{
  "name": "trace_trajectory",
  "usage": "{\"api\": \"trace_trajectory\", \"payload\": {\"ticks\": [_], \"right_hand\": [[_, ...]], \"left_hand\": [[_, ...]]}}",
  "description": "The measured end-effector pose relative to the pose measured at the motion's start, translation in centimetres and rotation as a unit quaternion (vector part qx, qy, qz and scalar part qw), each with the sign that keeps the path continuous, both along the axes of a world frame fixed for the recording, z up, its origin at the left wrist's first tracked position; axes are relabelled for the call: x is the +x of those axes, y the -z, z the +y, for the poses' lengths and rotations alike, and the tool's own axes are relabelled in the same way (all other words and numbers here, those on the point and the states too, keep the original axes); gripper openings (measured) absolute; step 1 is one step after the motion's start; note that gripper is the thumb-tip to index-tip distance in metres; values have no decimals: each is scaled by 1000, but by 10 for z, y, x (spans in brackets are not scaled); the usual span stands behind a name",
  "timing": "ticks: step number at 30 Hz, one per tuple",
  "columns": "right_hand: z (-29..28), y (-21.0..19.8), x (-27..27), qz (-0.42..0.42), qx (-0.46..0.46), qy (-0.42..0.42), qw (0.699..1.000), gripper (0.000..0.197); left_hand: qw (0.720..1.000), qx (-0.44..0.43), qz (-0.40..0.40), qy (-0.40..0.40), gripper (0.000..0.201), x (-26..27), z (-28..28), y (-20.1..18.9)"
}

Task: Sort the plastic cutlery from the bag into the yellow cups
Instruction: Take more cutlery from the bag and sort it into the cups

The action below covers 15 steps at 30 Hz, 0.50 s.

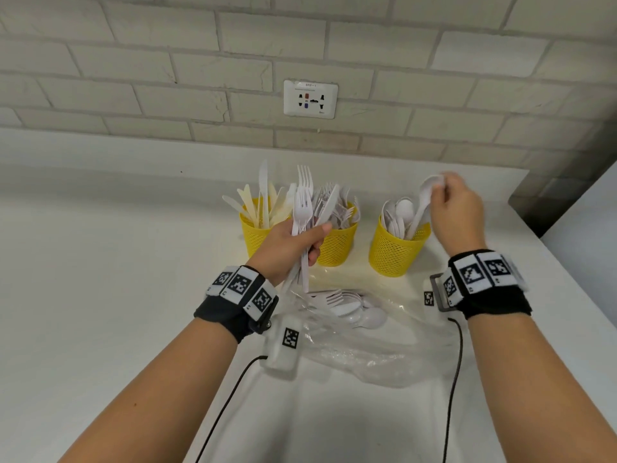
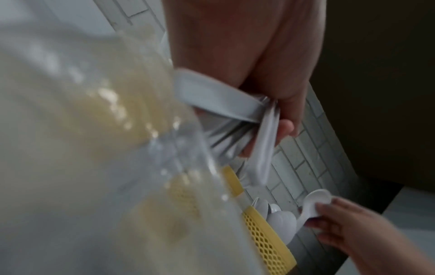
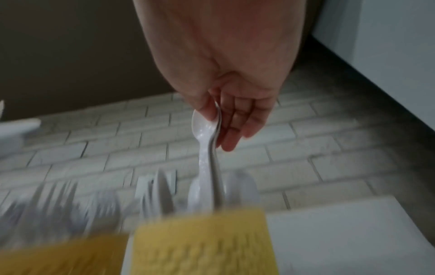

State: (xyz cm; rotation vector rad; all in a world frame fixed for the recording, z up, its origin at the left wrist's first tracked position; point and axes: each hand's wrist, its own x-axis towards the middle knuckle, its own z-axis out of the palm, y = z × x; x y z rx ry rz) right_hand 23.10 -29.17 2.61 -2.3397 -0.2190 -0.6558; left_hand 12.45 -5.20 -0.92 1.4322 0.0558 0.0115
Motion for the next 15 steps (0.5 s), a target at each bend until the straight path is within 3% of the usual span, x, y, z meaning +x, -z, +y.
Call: {"api": "trace_trajectory", "payload": {"ticks": [4, 6, 8, 11, 13, 15], "right_hand": [[4, 35, 3, 53, -60, -3, 997, 30], [5, 42, 2, 58, -94, 7, 994, 46], [9, 38, -2, 60, -102, 21, 993, 44], [23, 17, -12, -5, -1, -12, 1000, 39], [39, -5, -24, -66, 78, -84, 991, 34], [57, -25, -34, -45, 104, -166, 980, 29]], "left_hand": [[999, -34, -9, 34, 18, -1, -3, -4], [997, -52, -10, 54, 24, -2, -4, -5], [995, -70, -5, 63, 34, -2, -3, -4], [996, -57, -1, 63, 22, -2, -4, -3], [998, -28, -1, 48, 13, -1, -7, -3], [999, 6, -1, 35, 13, 1, -10, -2]]}}
